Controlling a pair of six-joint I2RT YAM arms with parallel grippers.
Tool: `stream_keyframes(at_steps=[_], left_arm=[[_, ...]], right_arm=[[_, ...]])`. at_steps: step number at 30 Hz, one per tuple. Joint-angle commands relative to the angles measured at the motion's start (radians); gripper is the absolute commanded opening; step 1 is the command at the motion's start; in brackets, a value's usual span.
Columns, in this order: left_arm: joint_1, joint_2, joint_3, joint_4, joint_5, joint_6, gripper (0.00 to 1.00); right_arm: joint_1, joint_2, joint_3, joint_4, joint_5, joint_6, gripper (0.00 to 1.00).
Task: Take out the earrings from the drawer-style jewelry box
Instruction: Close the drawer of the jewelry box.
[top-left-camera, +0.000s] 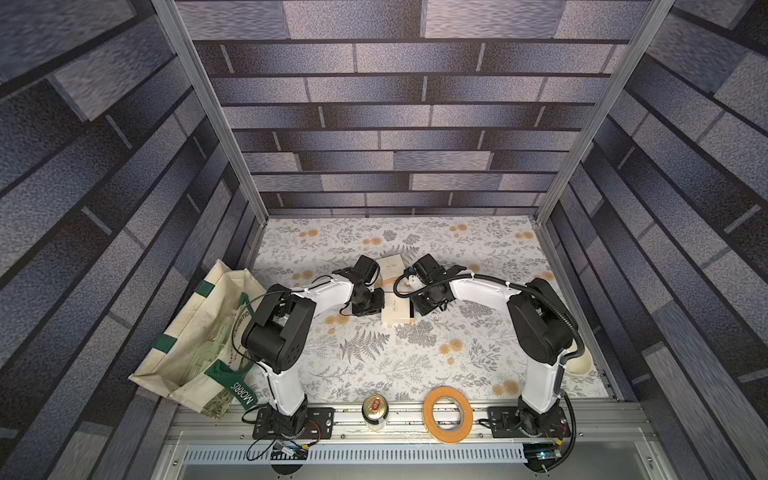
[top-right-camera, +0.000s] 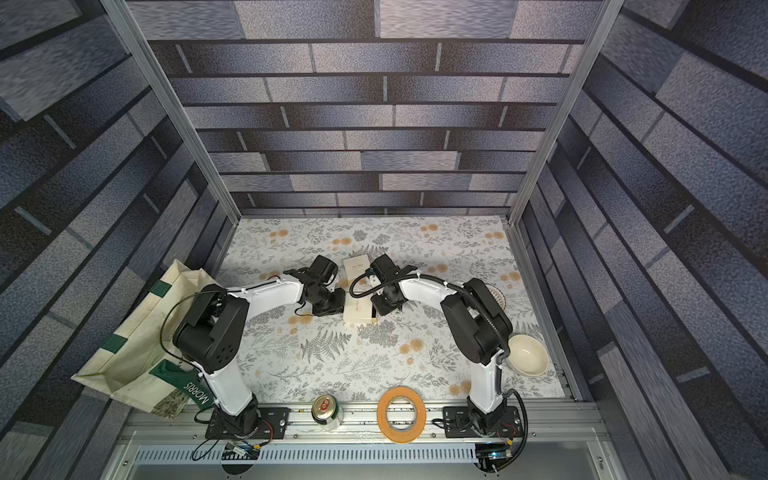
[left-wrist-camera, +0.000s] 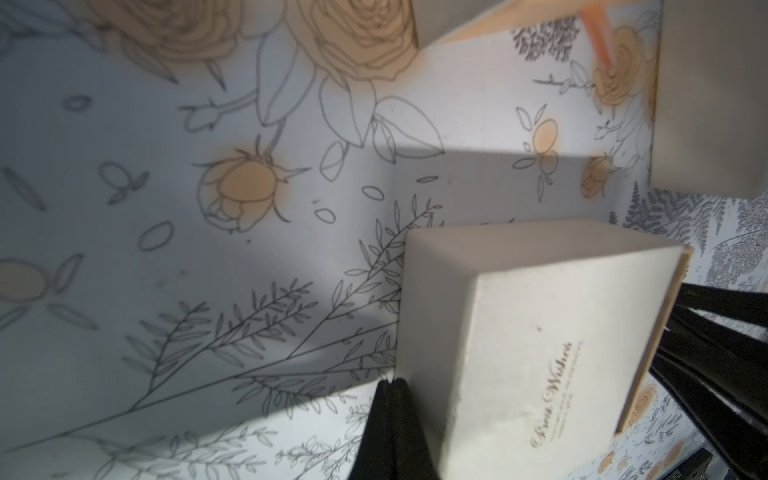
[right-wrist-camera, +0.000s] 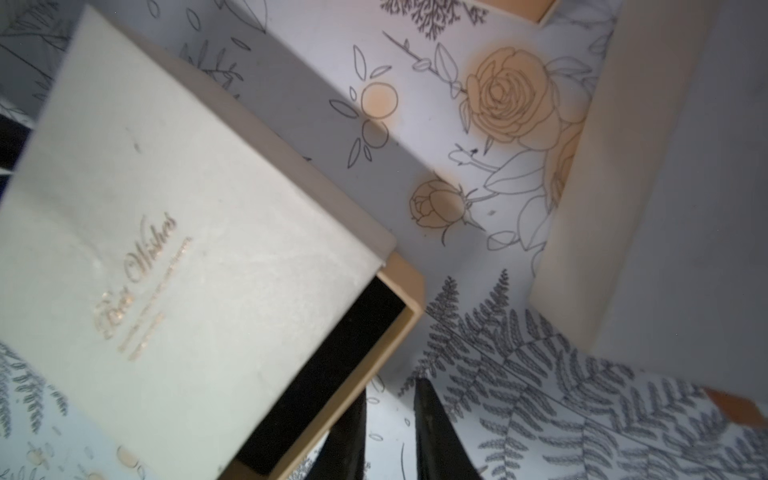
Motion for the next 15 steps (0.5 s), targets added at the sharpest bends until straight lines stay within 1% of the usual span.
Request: stream_keyframes(at_steps=[1, 15], left_arm=[[-0.007, -0.011, -0.006, -0.003, 0.023, -0.005, 0.0], [-0.005, -0.015, -0.004, -0.004, 0.022, -0.003, 0.0]], right_arm=[[0.013, 0.02, 0.031, 0.009, -0.027, 0.009, 0.24], [0.017, 0.032, 0.049, 0.005, -0.035, 0.009, 0.24]])
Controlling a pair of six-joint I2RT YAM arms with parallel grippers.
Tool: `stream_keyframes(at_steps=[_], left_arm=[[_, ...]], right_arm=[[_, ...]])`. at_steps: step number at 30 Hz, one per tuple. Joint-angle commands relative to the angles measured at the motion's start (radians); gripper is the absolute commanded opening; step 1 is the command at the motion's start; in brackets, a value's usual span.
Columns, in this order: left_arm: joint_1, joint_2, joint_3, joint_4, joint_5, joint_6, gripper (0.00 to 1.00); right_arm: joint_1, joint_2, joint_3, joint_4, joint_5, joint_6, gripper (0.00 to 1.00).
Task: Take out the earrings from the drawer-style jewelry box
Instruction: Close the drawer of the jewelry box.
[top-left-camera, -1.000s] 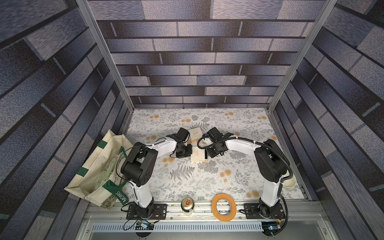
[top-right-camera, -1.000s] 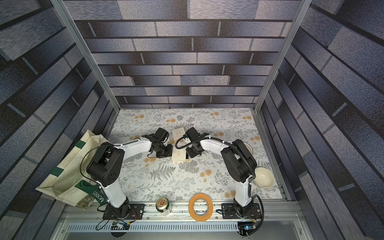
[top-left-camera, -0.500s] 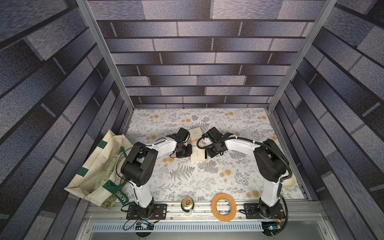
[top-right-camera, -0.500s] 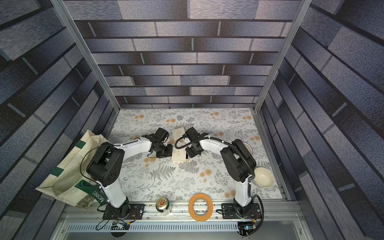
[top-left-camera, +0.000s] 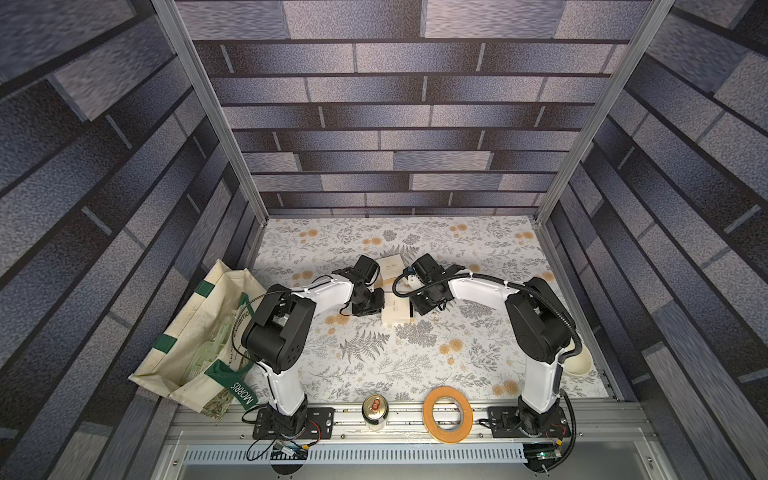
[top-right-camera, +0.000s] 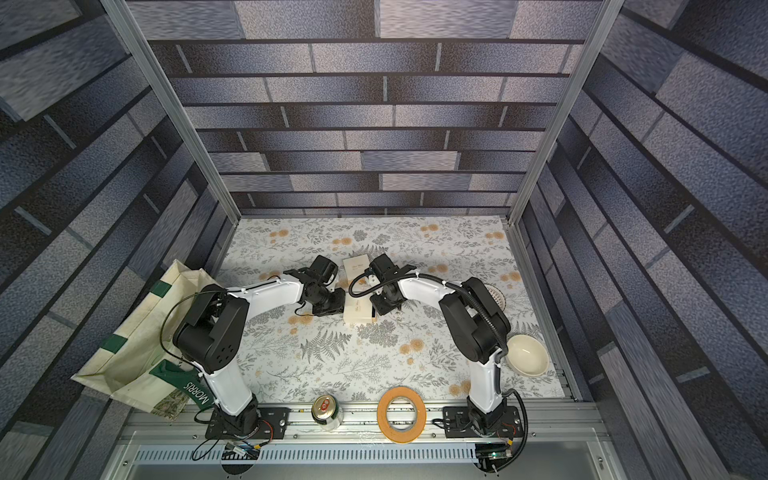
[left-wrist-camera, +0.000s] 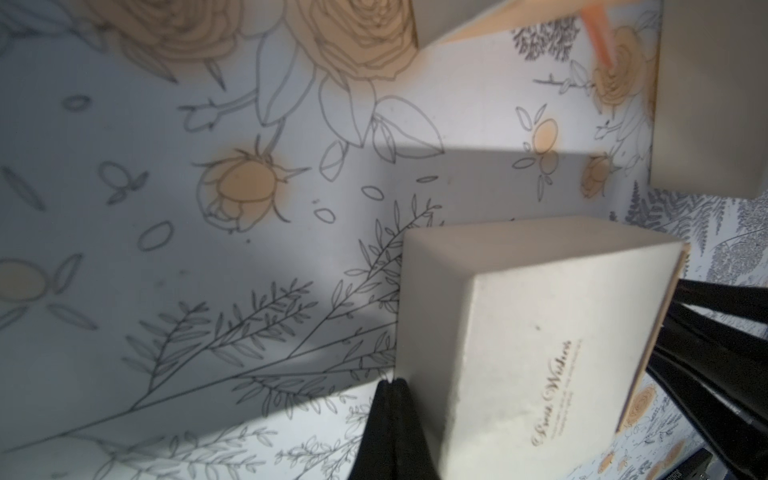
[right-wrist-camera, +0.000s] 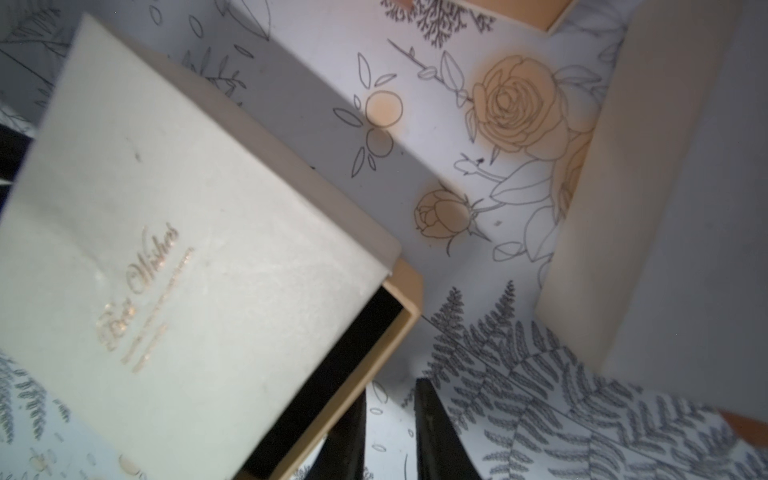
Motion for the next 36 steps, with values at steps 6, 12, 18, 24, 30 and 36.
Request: stream_keyframes(at_steps=[6, 12, 18, 24, 30, 36], left_arm=[[-0.006, -0.014, -0.003, -0.005, 0.026, -0.002, 0.0], [-0.006, -0.017, -0.006, -0.003, 0.022, -0.002, 0.0], [-0.007, -0.024, -0.013, -0.006, 0.023, -0.001, 0.0], [-0.005, -0.032, -0.018, -0.004, 0.014, -0.004, 0.0], [0.007, -0.056, -0.033, 0.003, -0.005, -0.011, 0.0], [0.032, -0.098, -0.047, 0.011, -0.006, -0.017, 0.0]], right_arm=[[0.018, 0.021, 0.034, 0.01, -0.037, 0.012, 0.24], [0.021, 0.027, 0.04, 0.01, -0.038, 0.012, 0.24], [0.024, 0.027, 0.041, 0.008, -0.037, 0.012, 0.24], [0.025, 0.022, 0.035, 0.009, -0.028, 0.012, 0.24], [0.024, -0.014, 0.01, 0.023, 0.045, 0.015, 0.24], [0.021, -0.032, 0.002, 0.032, 0.098, 0.018, 0.24]])
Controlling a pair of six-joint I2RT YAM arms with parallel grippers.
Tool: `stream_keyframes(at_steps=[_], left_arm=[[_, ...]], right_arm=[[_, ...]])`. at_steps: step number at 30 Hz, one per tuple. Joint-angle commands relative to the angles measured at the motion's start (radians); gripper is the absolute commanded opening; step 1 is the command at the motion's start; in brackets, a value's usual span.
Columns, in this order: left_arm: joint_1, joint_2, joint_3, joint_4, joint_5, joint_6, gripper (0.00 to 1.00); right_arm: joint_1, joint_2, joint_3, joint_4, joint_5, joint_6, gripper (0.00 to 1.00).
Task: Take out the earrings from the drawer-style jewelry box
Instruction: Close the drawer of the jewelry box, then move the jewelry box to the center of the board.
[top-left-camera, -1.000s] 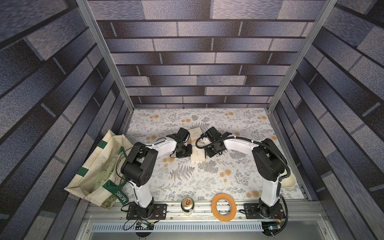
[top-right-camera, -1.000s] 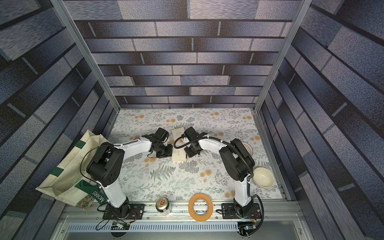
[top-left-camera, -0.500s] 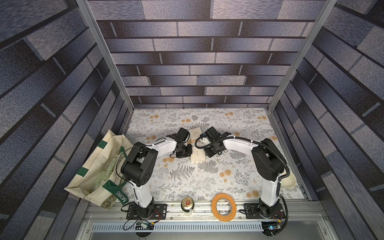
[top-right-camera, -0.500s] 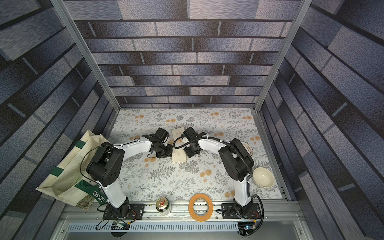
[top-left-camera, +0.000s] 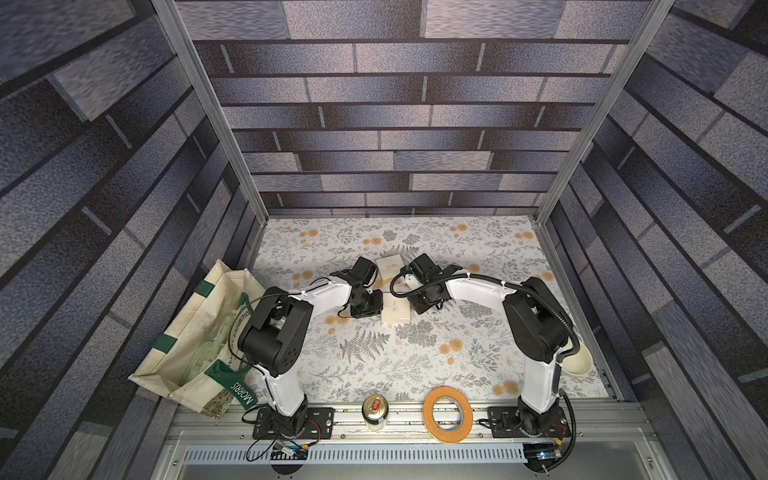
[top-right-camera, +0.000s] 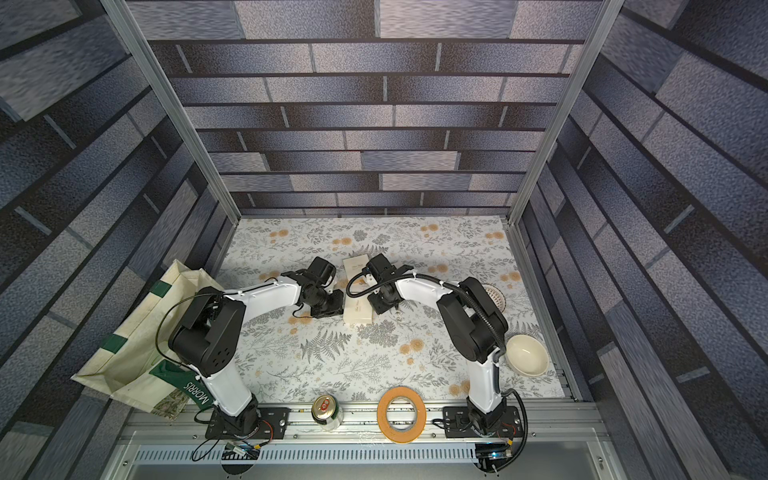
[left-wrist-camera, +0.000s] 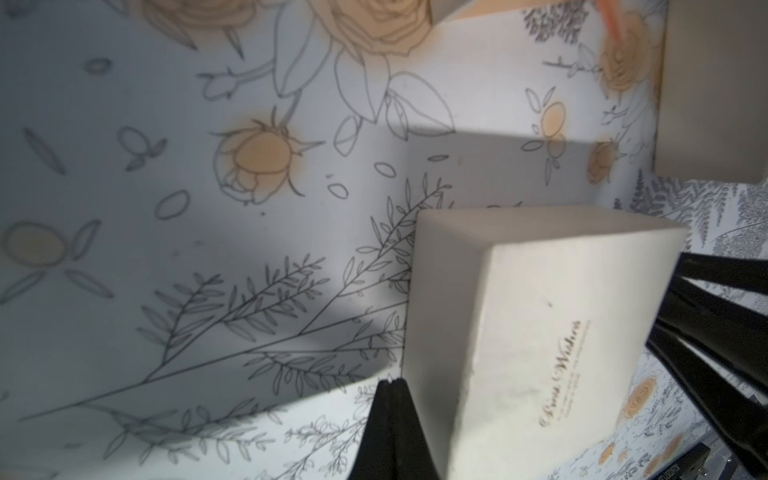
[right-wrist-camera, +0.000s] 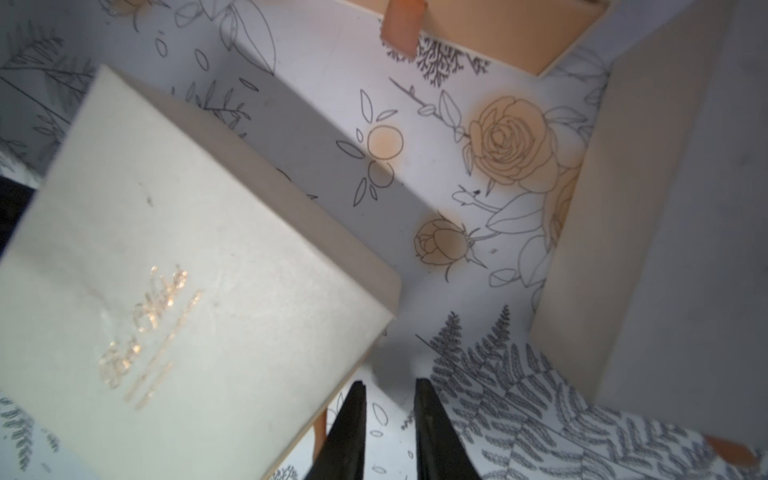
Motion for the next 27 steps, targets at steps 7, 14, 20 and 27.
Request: stream_keyframes(at_steps=[7, 14, 20, 27], left_arm=[[0.048, -0.138, 0.058, 0.026, 0.0, 0.013, 0.0], [0.06, -0.065, 0.166, 0.124, 0.137, 0.042, 0.0], [0.026, 0.052, 0.268, 0.158, 0.195, 0.048, 0.0], [-0.021, 0.165, 0.354, 0.108, 0.191, 0.074, 0.0]], right_arm=[[-0.006, -0.093, -0.037, 0.045, 0.039, 0.025, 0.23], [-0.022, -0.164, -0.082, 0.085, 0.033, 0.047, 0.23], [-0.045, -0.216, -0.12, 0.107, 0.032, 0.064, 0.23], [-0.069, -0.243, -0.155, 0.122, 0.03, 0.076, 0.23]])
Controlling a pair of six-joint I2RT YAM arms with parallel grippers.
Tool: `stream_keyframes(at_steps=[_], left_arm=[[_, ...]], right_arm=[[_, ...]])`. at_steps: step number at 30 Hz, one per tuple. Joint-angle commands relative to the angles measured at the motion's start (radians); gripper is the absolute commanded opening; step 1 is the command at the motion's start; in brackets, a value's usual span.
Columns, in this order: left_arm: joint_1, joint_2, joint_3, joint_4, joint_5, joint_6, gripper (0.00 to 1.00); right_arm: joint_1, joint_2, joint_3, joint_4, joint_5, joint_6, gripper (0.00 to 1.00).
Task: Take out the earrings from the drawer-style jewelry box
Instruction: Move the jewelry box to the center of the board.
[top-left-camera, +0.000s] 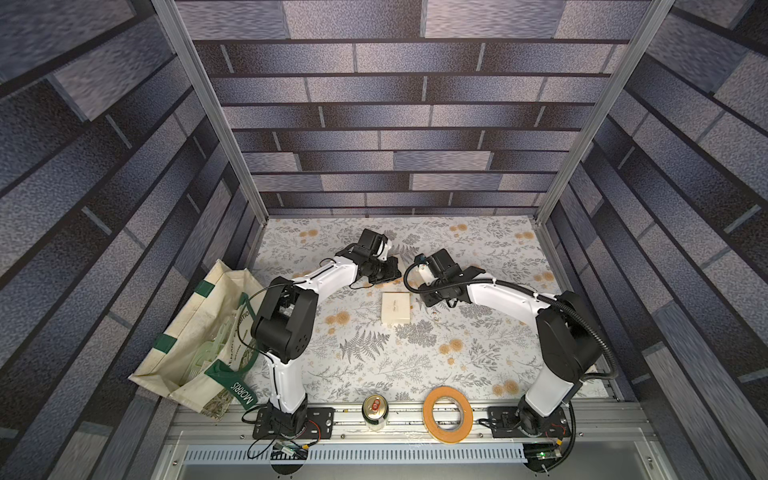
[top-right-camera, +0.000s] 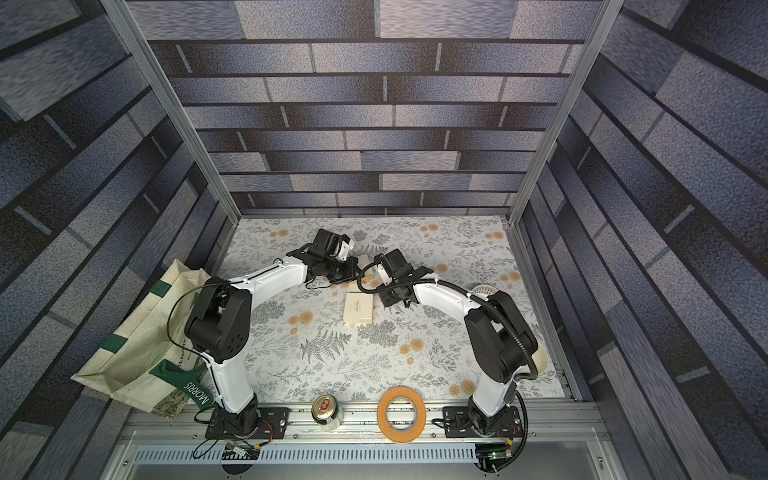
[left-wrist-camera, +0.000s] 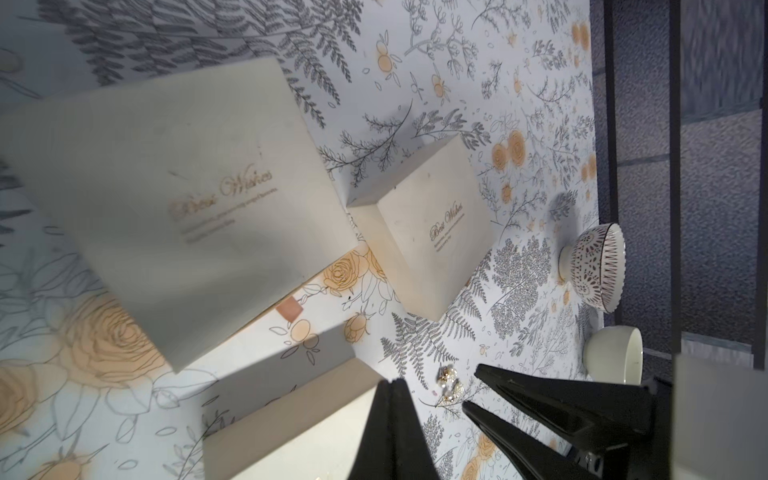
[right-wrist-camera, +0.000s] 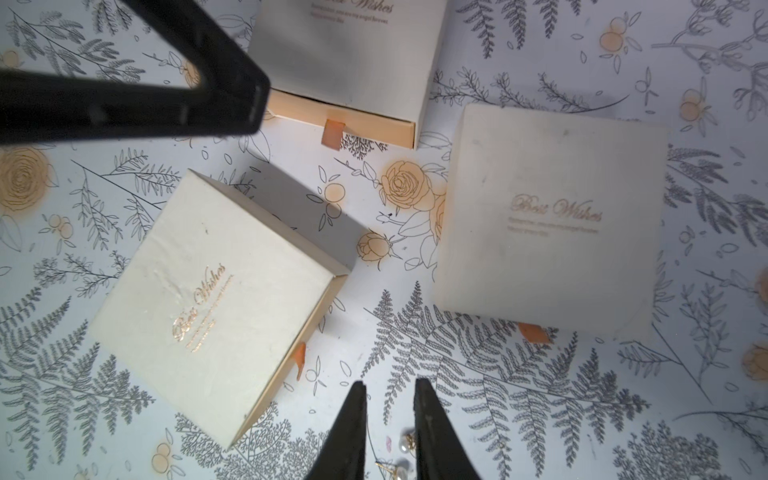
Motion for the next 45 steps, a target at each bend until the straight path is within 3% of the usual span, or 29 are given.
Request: stream_keyframes(at_steps=[1, 13, 28, 41, 45], left_arm=[[-0.021, 0.023, 0.045, -0.04, 0.016, 0.039, 0.0], [-0.071, 0.089, 0.021, -0.073, -0.076, 0.039, 0.0], [-0.085, 0.072, -0.034, -0.102, -0.133, 0.045, 0.0], [-0.113, -0.101, -0.237, -0.065, -0.184, -0.024, 0.0], [-0.11, -0.142, -0.232, -0.07, -0.202, -0.015, 0.0]], right_arm=[[-0.009, -0.032, -0.021, 0.019, 0.001, 0.021, 0.23], [-0.02, -0.04, -0.044, 0.033, -0.006, 0.023, 0.23], [-0.024, -0.045, -0.059, 0.043, -0.006, 0.029, 0.23], [-0.025, -0.042, -0.065, 0.051, -0.012, 0.036, 0.23], [-0.024, -0.043, -0.067, 0.054, -0.017, 0.037, 0.24]])
